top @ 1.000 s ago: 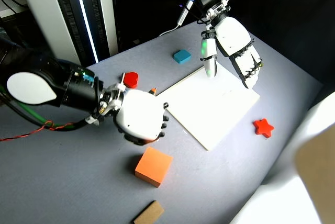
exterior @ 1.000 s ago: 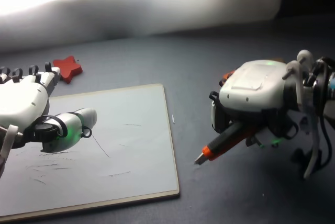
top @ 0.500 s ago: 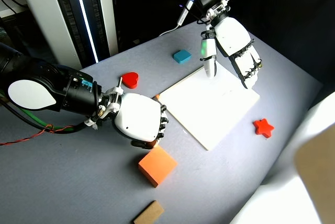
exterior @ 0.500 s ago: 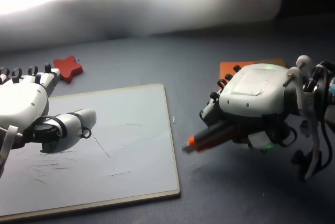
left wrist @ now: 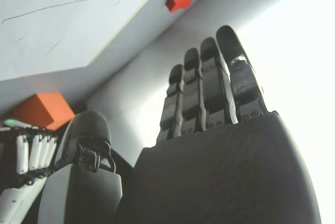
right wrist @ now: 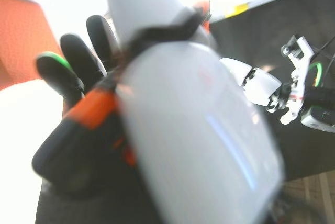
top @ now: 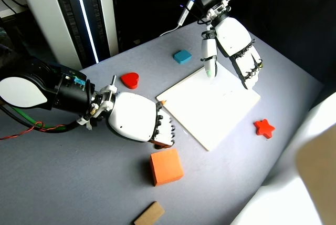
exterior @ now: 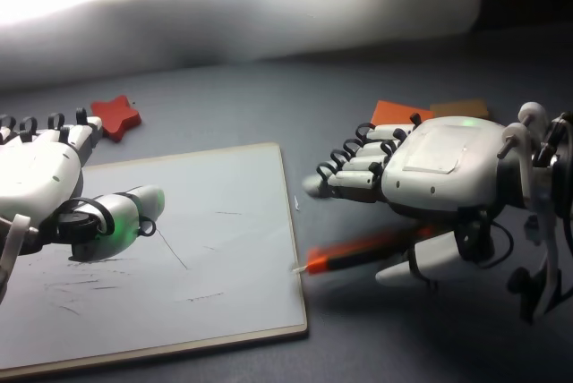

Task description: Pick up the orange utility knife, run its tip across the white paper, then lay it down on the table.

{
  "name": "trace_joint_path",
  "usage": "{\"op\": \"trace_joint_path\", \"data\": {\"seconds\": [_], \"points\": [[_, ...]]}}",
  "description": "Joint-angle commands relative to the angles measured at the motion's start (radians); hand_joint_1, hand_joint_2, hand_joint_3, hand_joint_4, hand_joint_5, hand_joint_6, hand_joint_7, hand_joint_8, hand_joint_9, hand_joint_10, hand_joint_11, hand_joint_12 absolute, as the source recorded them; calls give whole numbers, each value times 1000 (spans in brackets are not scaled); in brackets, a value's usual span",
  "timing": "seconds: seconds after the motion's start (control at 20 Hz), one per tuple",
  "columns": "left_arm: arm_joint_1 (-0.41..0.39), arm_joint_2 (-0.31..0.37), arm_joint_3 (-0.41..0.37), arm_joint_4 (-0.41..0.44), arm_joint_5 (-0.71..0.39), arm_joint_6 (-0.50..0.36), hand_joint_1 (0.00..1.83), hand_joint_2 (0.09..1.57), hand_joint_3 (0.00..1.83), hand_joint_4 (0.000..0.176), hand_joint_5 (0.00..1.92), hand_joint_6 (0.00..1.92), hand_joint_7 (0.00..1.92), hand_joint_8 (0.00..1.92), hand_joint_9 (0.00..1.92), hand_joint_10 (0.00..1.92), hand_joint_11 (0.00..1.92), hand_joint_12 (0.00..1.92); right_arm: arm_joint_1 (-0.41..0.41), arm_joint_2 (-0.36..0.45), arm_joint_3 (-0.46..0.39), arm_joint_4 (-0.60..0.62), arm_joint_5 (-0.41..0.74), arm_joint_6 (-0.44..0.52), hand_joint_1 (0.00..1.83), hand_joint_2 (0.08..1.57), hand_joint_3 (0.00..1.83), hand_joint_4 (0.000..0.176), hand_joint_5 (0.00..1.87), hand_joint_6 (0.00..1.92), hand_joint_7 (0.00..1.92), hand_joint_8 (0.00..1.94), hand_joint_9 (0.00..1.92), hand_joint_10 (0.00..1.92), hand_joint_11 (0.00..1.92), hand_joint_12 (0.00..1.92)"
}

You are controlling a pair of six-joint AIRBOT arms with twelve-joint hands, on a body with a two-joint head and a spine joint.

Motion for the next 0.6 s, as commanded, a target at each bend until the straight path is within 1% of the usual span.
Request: {"op": "trace_joint_path", "data": {"seconds": [0.0,0.1,0.15,0.25,0.3,0.4,0.45,0.5,0.55], "points": [[-6,6,4,72,-81,-1,0,1290,1,0,87,5,182,6,199,7,0,741,6,5,-2,11,97,3,526,1104,0,0,0,0,57,1,113,132,0,682],[-6,6,4,72,-81,-2,0,1285,0,0,91,6,179,3,203,8,0,754,12,6,-5,11,97,3,510,1083,0,0,0,0,24,5,83,71,0,462],[-6,6,4,72,-81,-2,0,1285,0,0,93,6,171,0,198,6,0,754,15,8,-8,11,97,2,512,1076,0,0,0,0,10,1,79,54,0,397],[-6,6,4,72,-81,-2,0,1285,0,0,94,5,163,0,188,1,0,734,25,23,-27,9,87,0,512,1068,0,0,0,0,8,1,74,47,0,383],[-6,6,4,72,-81,-2,0,1278,0,0,97,5,176,4,196,4,0,761,30,41,-53,9,78,0,413,1051,0,0,0,0,0,0,43,21,0,165],[-5,7,4,72,-81,-2,0,1279,0,0,87,0,192,6,204,6,0,791,32,78,-103,9,67,4,279,1044,0,0,0,0,0,0,30,8,0,41],[-5,7,5,73,-80,1,0,1284,0,0,116,9,226,12,226,12,0,832,25,114,-142,10,67,12,154,1065,2,0,0,0,19,1,52,12,0,67],[-7,8,9,75,-65,5,0,1285,1,0,131,12,254,14,246,16,0,879,19,143,-173,10,64,12,77,1084,4,0,0,0,42,3,67,14,0,134],[-11,9,14,85,-39,6,0,1285,0,0,245,48,357,39,340,49,0,1019,17,169,-194,10,59,13,15,1111,5,0,42,11,88,6,95,19,0,302]]}}
